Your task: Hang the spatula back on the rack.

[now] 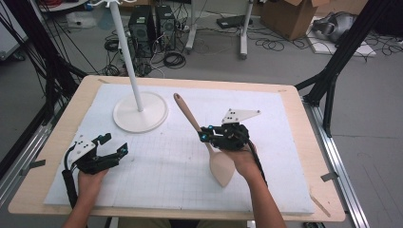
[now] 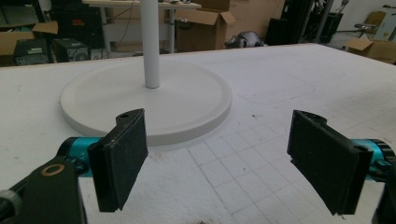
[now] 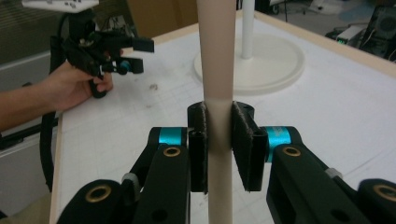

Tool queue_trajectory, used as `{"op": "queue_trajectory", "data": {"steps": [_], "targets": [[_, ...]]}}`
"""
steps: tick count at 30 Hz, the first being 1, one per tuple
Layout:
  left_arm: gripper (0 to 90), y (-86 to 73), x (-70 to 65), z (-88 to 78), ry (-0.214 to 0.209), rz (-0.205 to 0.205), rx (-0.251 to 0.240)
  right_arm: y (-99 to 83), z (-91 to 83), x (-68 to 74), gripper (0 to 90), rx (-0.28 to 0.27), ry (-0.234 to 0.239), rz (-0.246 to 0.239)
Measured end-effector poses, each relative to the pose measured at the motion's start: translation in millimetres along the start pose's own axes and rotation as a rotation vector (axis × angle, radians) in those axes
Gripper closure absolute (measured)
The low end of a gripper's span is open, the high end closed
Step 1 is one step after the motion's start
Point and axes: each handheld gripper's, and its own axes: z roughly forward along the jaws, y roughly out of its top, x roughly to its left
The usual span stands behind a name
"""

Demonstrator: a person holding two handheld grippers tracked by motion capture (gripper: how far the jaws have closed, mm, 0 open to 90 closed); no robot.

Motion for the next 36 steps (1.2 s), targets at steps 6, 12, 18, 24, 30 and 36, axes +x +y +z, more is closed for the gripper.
{"op": "queue_trajectory", "data": {"steps": [6,12,18,24,30,36], "targets": [[20.4,0.0,-0.2,-0.1,-0.002,0.002,0.002,11.1,-3.0,1.2,76.9,-0.064,0.001,0.000],[20.5,0.0,-0.3,-0.3,-0.001,0.001,0.002,24.2,-4.9,1.8,76.9,-0.104,-0.008,-0.008],[20.5,0.1,-0.5,-0.2,-0.003,0.005,0.003,34.5,-6.9,3.7,76.9,-0.125,-0.013,-0.017],[20.7,0.0,-0.4,-0.2,-0.003,0.003,0.002,38.3,-4.3,2.9,76.7,-0.100,-0.003,-0.019],[20.7,0.0,-0.3,-0.1,-0.001,0.003,0.002,38.6,-5.8,2.8,76.7,-0.086,0.015,-0.015],[20.7,0.1,-0.6,0.1,0.000,0.007,0.003,45.1,-8.8,3.9,76.7,-0.100,0.004,-0.018]]}}
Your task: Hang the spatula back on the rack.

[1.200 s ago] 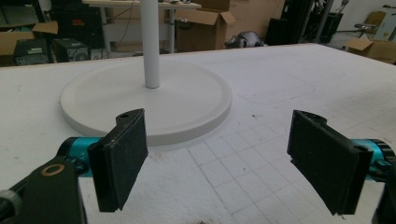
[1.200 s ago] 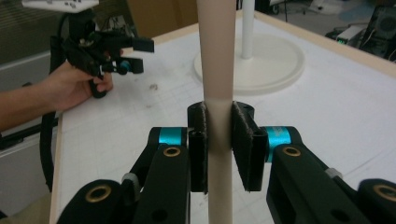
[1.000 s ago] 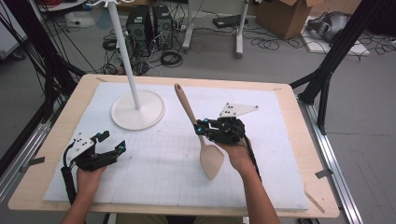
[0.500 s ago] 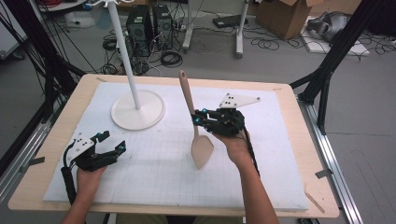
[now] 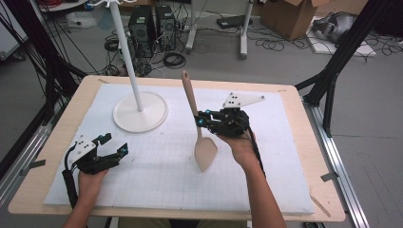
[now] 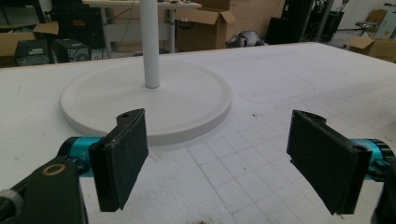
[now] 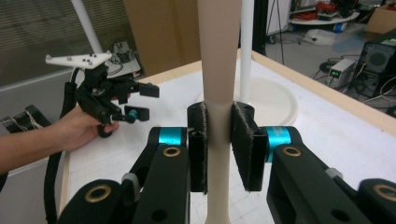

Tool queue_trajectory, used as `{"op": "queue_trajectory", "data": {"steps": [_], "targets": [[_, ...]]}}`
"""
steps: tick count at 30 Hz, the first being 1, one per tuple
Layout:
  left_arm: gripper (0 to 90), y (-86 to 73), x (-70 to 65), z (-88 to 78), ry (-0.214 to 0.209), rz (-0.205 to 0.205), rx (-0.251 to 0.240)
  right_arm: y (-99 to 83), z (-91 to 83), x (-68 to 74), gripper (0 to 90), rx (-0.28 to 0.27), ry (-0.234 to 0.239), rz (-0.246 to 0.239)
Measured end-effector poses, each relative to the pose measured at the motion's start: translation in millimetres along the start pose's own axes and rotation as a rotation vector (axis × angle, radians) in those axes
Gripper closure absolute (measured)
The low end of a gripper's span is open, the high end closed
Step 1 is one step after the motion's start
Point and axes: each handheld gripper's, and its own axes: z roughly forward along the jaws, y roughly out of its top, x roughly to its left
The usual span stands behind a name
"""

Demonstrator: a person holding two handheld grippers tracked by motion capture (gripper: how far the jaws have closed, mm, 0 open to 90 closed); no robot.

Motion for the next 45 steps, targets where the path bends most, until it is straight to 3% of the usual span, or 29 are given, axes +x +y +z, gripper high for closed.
{"op": "queue_trajectory", "data": {"steps": [11,16,35,45], "targets": [[20.8,-0.1,-0.3,-0.2,0.002,-0.002,-0.003,34.9,22.7,-2.7,76.8,0.007,-0.028,-0.024],[20.9,-0.2,-0.5,0.1,0.004,0.002,-0.003,58.8,37.9,-4.7,76.8,0.021,-0.026,-0.046],[20.8,-0.3,-0.1,-0.4,-0.003,-0.005,-0.007,139.3,87.1,-23.0,76.8,0.075,-0.040,-0.053],[20.8,-0.4,0.2,-0.6,-0.006,-0.007,-0.009,170.7,107.1,-19.1,76.8,0.107,-0.036,-0.072]]}}
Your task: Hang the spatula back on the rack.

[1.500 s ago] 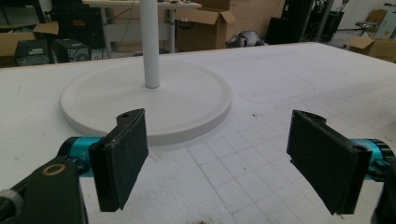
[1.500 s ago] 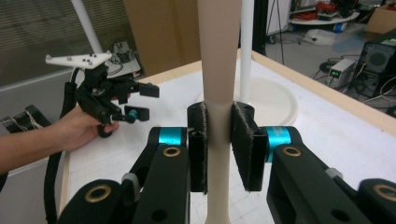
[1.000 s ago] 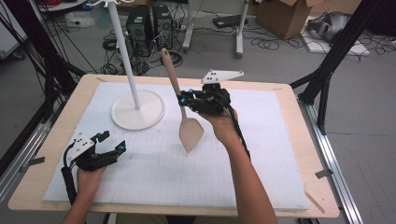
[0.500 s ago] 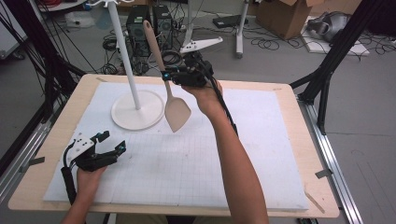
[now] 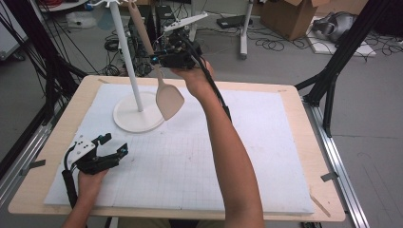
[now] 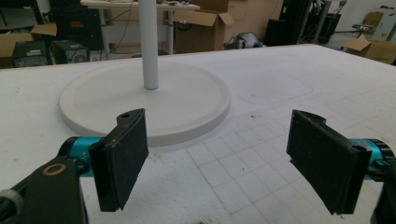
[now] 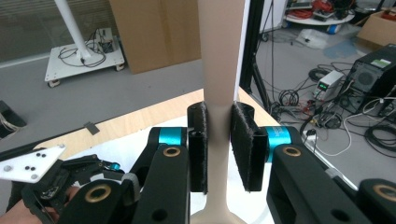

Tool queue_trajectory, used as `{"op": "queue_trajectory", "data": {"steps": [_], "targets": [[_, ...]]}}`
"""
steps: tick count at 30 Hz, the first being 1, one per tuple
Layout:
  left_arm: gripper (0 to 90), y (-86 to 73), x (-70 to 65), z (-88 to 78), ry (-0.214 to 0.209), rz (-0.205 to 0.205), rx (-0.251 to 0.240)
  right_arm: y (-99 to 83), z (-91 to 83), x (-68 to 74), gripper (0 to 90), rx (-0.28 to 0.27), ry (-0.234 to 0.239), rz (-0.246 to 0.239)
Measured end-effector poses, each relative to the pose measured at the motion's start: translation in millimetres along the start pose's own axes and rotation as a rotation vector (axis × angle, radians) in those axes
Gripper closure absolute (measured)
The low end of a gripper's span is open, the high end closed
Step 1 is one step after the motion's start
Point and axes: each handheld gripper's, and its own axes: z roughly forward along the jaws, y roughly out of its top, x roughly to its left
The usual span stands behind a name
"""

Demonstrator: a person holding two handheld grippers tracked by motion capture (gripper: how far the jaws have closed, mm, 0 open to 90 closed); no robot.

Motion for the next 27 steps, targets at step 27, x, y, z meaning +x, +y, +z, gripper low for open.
{"op": "queue_trajectory", "data": {"steps": [27], "targets": [[20.9,-0.2,0.6,-0.9,-0.008,-0.002,-0.009,23.5,25.6,-5.8,76.8,0.090,0.011,0.010]]}}
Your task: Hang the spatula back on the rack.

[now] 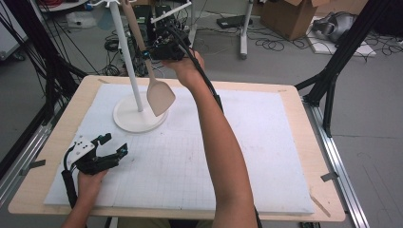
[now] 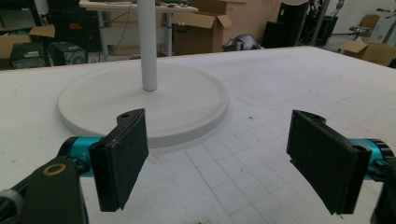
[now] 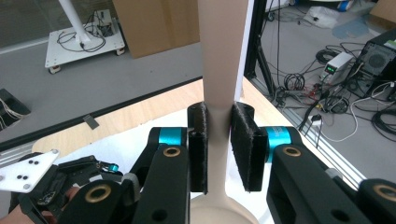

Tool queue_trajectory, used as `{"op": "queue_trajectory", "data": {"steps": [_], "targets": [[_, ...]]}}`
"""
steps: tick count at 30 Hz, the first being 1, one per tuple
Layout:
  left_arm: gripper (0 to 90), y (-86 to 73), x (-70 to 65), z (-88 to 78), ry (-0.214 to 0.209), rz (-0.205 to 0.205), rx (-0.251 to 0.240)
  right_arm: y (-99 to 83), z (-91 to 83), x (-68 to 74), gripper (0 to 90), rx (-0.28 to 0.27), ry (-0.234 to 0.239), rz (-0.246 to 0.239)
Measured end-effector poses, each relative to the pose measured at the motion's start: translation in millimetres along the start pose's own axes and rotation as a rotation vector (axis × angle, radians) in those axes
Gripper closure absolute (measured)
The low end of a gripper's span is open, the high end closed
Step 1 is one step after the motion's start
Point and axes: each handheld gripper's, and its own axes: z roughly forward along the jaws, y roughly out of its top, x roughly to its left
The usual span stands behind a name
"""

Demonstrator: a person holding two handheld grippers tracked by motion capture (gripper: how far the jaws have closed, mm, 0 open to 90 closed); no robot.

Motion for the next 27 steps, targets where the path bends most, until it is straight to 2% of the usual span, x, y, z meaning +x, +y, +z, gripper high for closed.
{"op": "queue_trajectory", "data": {"steps": [14,22,27], "targets": [[20.9,-0.3,0.1,-0.6,-0.003,-0.001,-0.003,11.3,7.4,1.7,76.8,0.072,-0.006,-0.009],[20.9,-0.3,0.2,-0.7,-0.003,0.000,-0.006,13.5,8.3,0.5,76.8,0.088,-0.004,-0.010],[20.9,-0.3,0.1,-0.7,-0.003,0.000,-0.006,18.8,9.0,-0.1,76.8,0.126,-0.011,-0.011]]}}
